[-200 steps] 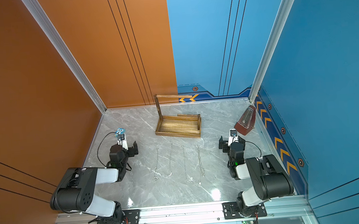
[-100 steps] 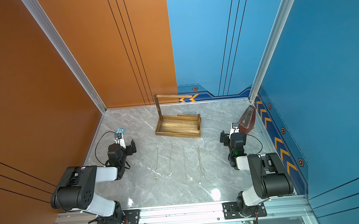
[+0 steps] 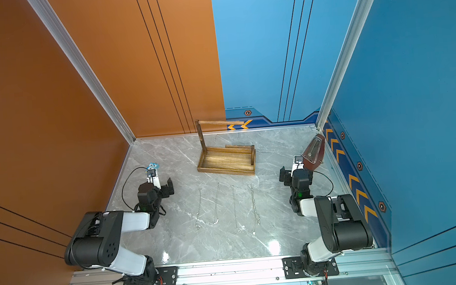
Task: Take the necklace off the jewelry display stand
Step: Reset both arms
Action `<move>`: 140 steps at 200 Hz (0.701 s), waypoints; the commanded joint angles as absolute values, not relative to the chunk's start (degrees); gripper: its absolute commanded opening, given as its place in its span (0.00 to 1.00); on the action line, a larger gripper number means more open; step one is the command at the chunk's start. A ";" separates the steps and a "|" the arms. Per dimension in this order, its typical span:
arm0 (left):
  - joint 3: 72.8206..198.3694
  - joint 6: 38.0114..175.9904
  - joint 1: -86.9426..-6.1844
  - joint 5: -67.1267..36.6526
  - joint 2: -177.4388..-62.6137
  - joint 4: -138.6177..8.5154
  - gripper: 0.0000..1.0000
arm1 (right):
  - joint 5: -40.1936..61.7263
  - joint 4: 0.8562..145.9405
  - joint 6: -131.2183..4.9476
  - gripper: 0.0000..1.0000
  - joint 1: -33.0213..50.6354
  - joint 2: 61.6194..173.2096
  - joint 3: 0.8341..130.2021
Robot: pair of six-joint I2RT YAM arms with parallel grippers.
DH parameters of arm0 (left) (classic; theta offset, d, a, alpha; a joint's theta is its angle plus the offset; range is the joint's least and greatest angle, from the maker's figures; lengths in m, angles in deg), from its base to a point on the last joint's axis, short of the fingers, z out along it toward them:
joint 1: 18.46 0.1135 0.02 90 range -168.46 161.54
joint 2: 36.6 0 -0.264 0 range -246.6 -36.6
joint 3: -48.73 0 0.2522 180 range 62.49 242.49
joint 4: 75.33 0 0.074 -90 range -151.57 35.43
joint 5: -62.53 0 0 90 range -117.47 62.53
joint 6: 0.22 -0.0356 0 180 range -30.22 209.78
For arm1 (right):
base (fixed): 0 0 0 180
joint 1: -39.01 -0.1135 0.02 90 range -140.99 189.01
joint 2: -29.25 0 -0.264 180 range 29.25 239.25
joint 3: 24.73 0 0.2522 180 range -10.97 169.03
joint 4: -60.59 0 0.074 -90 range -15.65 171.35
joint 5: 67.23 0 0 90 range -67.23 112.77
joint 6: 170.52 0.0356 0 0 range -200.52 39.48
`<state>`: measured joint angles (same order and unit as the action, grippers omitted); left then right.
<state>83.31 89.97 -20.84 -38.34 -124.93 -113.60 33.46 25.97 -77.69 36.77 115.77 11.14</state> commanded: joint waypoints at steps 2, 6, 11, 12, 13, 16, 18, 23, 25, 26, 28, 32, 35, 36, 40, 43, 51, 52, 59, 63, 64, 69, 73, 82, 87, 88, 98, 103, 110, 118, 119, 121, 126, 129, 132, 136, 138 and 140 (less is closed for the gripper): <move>84.32 89.10 -20.93 -37.33 -125.52 -113.09 0.98 | 33.61 27.28 -76.92 1.00 36.59 116.22 11.31; 84.32 89.16 -20.93 -37.37 -125.52 -113.10 0.98 | 33.66 27.31 -76.93 1.00 36.51 116.17 11.35; 84.31 89.09 -20.93 -37.39 -125.54 -113.11 0.98 | 33.62 27.29 -76.92 1.00 36.62 116.18 11.35; 84.34 89.08 -20.93 -37.39 -125.54 -113.09 0.98 | 33.64 27.27 -76.96 1.00 36.58 116.18 11.35; 84.36 89.12 -20.88 -37.40 -125.50 -113.13 0.98 | 33.65 27.30 -76.98 1.00 36.61 116.17 11.35; 84.33 89.16 -20.92 -37.40 -125.53 -113.13 0.98 | 33.66 27.30 -76.92 1.00 36.60 116.13 11.35; 84.36 89.12 -20.92 -37.40 -125.54 -113.13 0.98 | 33.66 27.30 -76.92 1.00 36.56 116.16 11.35; 84.31 89.18 -20.90 -37.38 -125.54 -113.12 0.98 | 33.64 27.28 -76.92 1.00 36.60 116.18 11.35; 84.31 89.15 -20.92 -37.39 -125.54 -113.11 0.98 | 33.66 27.27 -76.92 1.00 36.63 116.24 11.33; 84.26 89.11 -20.92 -37.40 -125.54 -113.09 0.98 | 33.66 27.26 -76.92 1.00 36.59 116.21 11.34; 84.30 89.09 -20.92 -37.33 -125.54 -113.08 0.98 | 33.66 27.24 -76.92 1.00 36.58 116.18 11.35; 84.30 89.13 -20.92 -37.38 -125.54 -113.13 0.98 | 33.66 27.32 -76.92 1.00 36.51 116.17 11.35; 84.32 89.08 -20.95 -37.31 -125.54 -113.10 0.98 | 33.66 27.31 -76.92 1.00 36.62 116.18 11.35; 84.30 89.08 -20.98 -37.31 -125.54 -113.09 0.98 | 33.62 27.32 -76.92 1.00 36.63 116.18 11.35; 84.29 89.08 -21.03 -37.23 -125.52 -113.12 0.98 | 33.61 27.30 -76.92 1.00 36.60 116.17 11.35; 84.29 89.01 -21.02 -37.23 -125.52 -113.12 0.98 | 33.66 27.30 -76.92 1.00 36.58 116.22 11.37; 84.29 89.02 -21.07 -37.21 -125.49 -113.16 0.98 | 33.64 27.32 -76.92 1.00 36.60 116.24 11.35; 84.24 88.96 -21.09 -37.17 -125.47 -113.16 0.98 | 33.65 27.33 -76.92 1.00 36.62 116.25 11.35; 84.28 88.95 -21.07 -37.19 -125.46 -113.15 0.98 | 33.66 27.30 -76.94 1.00 36.60 116.17 11.35; 84.29 88.92 -21.10 -37.21 -125.46 -113.15 0.98 | 33.66 27.28 -76.92 1.00 36.56 116.17 11.35; 84.29 88.91 -21.10 -37.22 -125.46 -113.16 0.98 | 33.66 27.31 -76.92 1.00 36.56 116.17 11.35; 84.29 88.96 -21.10 -37.17 -125.38 -113.12 0.98 | 33.64 27.32 -76.92 1.00 36.57 116.25 11.35; 84.19 88.91 -21.12 -37.21 -125.40 -113.11 0.98 | 33.66 27.31 -76.92 1.00 36.57 116.18 11.35; 84.06 88.97 -21.18 -37.20 -125.31 -113.10 0.98 | 33.61 27.28 -76.98 1.00 36.57 116.17 11.34; 83.99 88.93 -21.14 -37.08 -125.29 -113.14 0.98 | 33.62 27.30 -76.92 1.00 36.55 116.18 11.36; 83.96 88.92 -21.21 -37.11 -125.28 -113.10 0.98 | 33.64 27.27 -76.92 1.00 36.55 116.14 11.36; 83.86 88.84 -21.19 -36.91 -125.11 -113.25 0.98 | 33.66 27.30 -76.97 1.00 36.55 116.14 11.35; 83.76 88.74 -21.19 -36.79 -124.94 -113.22 0.98 | 33.66 27.25 -76.92 1.00 36.57 116.17 11.33; 83.70 88.78 -21.19 -36.77 -124.99 -113.21 0.98 | 33.59 27.35 -76.92 1.00 36.62 116.22 11.35; 83.91 88.41 -21.36 -36.24 -125.06 -113.16 0.98 | 33.66 27.36 -76.92 1.00 36.64 116.18 11.35; 83.92 88.35 -21.36 -36.11 -125.04 -113.16 0.98 | 33.62 27.34 -76.92 1.00 36.64 116.18 11.40; 83.91 88.17 -21.41 -35.78 -125.09 -113.23 0.98 | 33.61 27.29 -76.92 1.00 36.64 116.24 11.41; 83.89 87.91 -21.37 -35.01 -125.19 -113.20 0.98 | 33.62 27.31 -76.93 1.00 36.57 116.18 11.39; 83.93 87.72 -21.37 -34.66 -125.11 -113.17 0.98 | 33.61 27.33 -76.94 1.00 36.63 116.19 11.37; 83.83 87.64 -21.39 -34.40 -125.06 -113.22 0.98 | 33.61 27.31 -76.92 1.00 36.59 116.22 11.36; 83.72 87.53 -21.37 -34.13 -124.98 -113.18 0.98 | 33.63 27.33 -76.92 1.00 36.65 116.18 11.44; 83.73 87.50 -21.37 -34.01 -124.98 -113.21 0.98 | 33.65 27.28 -76.92 1.00 36.64 116.17 11.39; 83.69 87.43 -21.37 -33.91 -124.94 -113.17 0.98 | 33.66 27.32 -76.92 1.00 36.64 116.17 11.36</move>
<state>83.31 89.11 -20.97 -37.12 -124.91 -113.60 33.49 25.97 -77.67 36.77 115.77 11.14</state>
